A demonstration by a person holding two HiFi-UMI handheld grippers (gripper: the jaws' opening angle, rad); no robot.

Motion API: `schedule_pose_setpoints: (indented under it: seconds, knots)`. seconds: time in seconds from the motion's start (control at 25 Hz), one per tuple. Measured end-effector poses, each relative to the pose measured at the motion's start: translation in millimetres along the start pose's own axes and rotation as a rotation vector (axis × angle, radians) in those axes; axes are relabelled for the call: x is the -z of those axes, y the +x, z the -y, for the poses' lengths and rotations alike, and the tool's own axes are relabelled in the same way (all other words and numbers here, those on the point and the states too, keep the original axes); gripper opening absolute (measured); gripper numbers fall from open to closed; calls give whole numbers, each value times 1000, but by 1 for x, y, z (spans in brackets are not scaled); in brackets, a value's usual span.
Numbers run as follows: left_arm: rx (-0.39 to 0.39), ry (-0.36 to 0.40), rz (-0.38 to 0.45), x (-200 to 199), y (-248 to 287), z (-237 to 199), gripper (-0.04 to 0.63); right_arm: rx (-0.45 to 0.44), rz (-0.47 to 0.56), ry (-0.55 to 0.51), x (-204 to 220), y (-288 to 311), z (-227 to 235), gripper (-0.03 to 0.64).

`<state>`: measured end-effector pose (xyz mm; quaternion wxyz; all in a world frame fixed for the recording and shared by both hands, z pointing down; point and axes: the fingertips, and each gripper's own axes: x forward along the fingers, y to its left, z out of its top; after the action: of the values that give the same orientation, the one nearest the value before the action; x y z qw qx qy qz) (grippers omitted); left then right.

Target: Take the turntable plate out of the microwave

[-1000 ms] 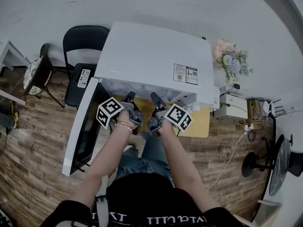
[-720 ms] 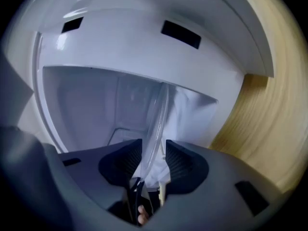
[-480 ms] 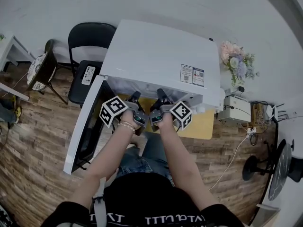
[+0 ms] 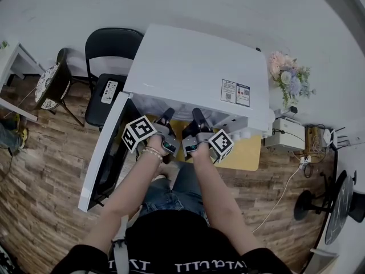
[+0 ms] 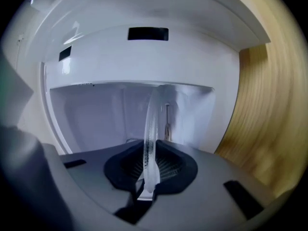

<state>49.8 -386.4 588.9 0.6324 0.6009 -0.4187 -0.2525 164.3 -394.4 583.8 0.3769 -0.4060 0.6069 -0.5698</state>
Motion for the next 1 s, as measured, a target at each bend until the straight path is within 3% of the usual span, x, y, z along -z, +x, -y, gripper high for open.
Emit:
schedule_pose_setpoints:
  seconds: [0.28, 1.0]
  knots:
    - [62, -32, 15, 0, 6, -2, 91, -9, -30, -13, 4, -12, -2, 57]
    - [199, -68, 48, 0, 3, 12, 91, -149, -108, -7, 16, -63, -22, 60]
